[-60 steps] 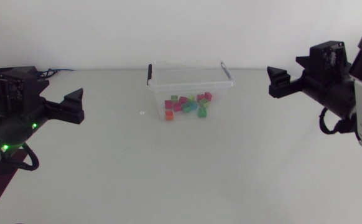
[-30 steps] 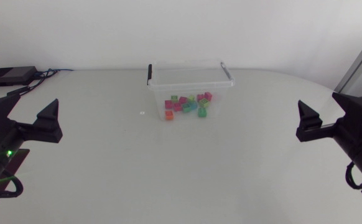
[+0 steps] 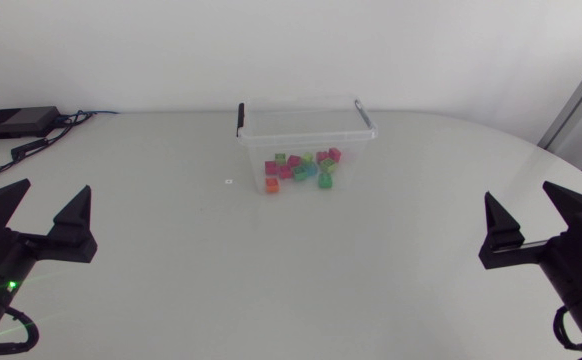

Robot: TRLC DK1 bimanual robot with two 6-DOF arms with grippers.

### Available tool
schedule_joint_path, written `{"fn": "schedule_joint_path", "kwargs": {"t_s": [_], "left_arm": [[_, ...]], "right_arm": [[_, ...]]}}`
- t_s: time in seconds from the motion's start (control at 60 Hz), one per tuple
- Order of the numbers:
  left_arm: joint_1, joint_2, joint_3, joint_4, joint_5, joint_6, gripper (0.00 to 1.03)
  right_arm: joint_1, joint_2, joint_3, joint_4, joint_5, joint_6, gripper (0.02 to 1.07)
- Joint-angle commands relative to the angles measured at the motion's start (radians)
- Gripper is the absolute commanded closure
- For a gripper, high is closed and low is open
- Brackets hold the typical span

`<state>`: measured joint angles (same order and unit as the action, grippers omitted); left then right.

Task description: Pick up the duplo bricks and place them in the container

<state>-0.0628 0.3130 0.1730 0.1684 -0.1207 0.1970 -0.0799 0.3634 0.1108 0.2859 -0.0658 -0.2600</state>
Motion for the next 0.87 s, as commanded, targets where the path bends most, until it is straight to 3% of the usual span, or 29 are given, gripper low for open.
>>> {"fn": "schedule_joint_path", "kwargs": {"t_s": [0.0, 0.6, 0.85], "left_arm": [[0.013, -0.039, -0.038, -0.014, 0.016, -0.045, 0.05], [0.062, -0.308, -0.171, -0.166, 0.119, -0.194, 0.05], [0.063, -0.313, -0.173, -0.168, 0.121, -0.197, 0.05]], "right_arm": [[0.013, -0.044, -0.030, -0.032, 0.015, 0.051, 0.08], [0.079, -0.358, -0.109, -0.281, 0.065, 0.256, 0.07], [0.080, -0.363, -0.111, -0.286, 0.066, 0.260, 0.07]]}}
